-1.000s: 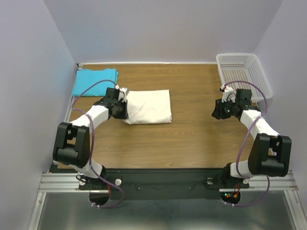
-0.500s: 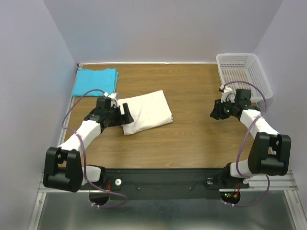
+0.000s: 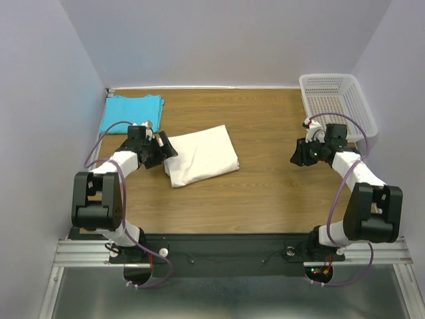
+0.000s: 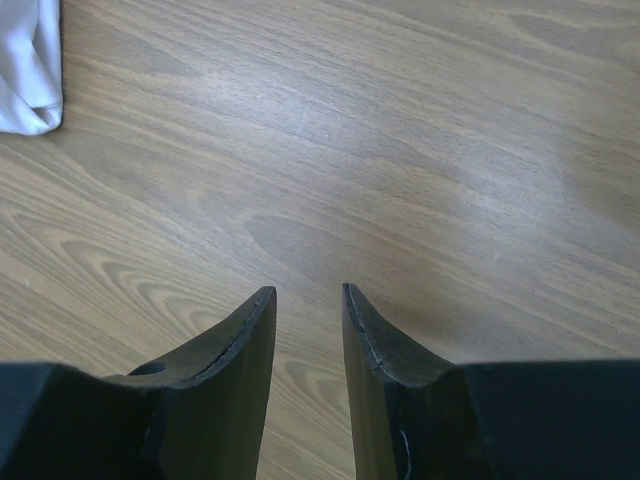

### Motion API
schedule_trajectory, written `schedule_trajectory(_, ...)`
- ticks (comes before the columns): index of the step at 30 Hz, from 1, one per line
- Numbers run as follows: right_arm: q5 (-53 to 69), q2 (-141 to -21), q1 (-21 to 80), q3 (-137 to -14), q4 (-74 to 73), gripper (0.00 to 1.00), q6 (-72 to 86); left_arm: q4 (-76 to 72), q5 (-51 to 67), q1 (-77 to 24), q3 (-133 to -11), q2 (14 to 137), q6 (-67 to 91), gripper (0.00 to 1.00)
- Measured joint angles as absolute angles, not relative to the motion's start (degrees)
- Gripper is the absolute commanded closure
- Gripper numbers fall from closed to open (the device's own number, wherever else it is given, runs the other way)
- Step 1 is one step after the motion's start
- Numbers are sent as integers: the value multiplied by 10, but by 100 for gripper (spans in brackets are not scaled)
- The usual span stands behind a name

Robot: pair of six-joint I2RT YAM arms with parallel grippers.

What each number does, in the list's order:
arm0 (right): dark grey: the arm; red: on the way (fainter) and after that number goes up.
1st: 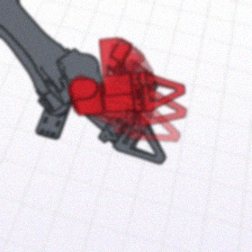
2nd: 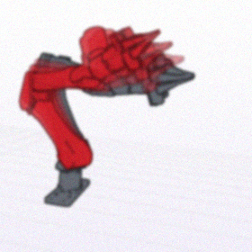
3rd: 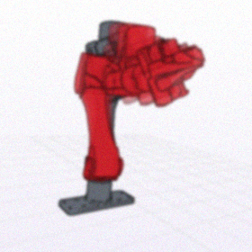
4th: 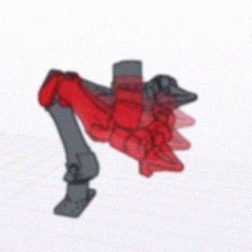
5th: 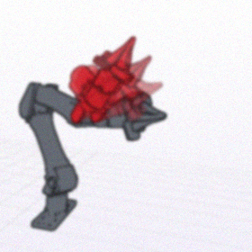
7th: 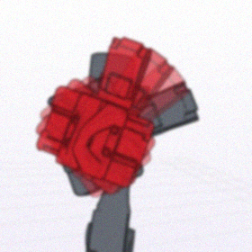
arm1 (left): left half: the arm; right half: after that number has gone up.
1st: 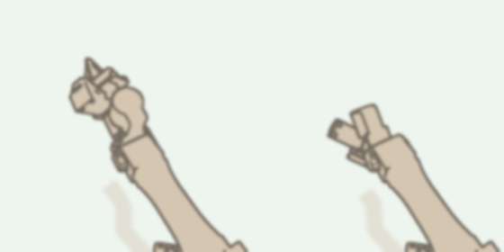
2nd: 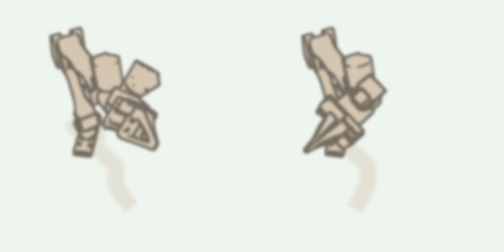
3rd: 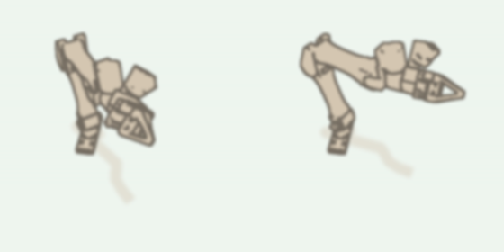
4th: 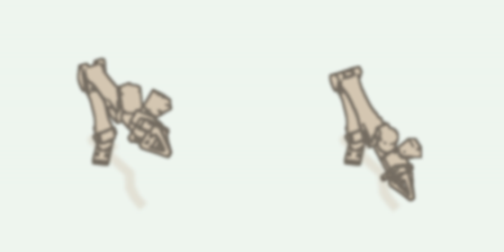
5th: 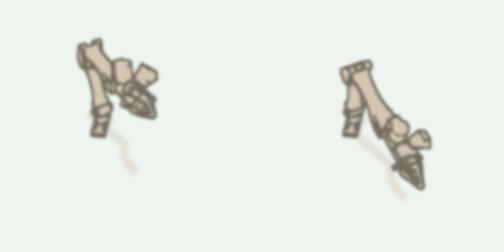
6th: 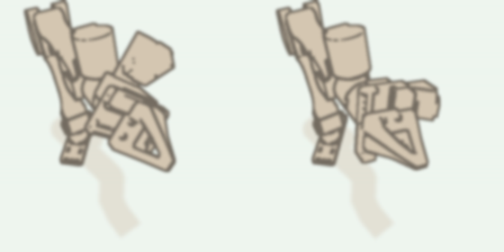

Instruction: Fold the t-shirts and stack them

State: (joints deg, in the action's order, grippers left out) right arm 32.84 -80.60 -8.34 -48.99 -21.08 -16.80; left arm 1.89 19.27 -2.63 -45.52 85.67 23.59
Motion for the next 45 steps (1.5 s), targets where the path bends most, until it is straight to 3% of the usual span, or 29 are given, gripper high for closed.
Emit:
schedule_trajectory(7,328,-808,-83,-490,-211,62,-168,-8,218,-26,-525,970,260,16)
schedule_trajectory(14,328,-810,-83,-490,-212,61,-168,-27,238,-29,-526,984,265,22)
schedule_trajectory(18,327,-810,-83,-490,-211,62,-168,-48,244,-37,-526,993,275,34)
schedule_trajectory(21,327,-810,-83,-490,-211,61,-168,-59,246,-44,-526,1003,278,50)
schedule_trajectory(24,326,-810,-83,-490,-211,61,-168,-66,253,-48,-526,1012,282,79)
schedule_trajectory(25,325,-810,-83,-490,-211,61,-168,-64,253,-50,-525,1014,277,93)
schedule_trajectory(27,325,-810,-83,-490,-212,61,-168,-63,260,-51,-523,1019,272,99)
schedule_trajectory(36,324,-810,-83,-490,-211,61,-168,-23,236,-55,-527,986,189,100)
schedule_trajectory(45,324,-810,-83,-490,-212,61,-168,43,201,-44,-638,930,145,100)
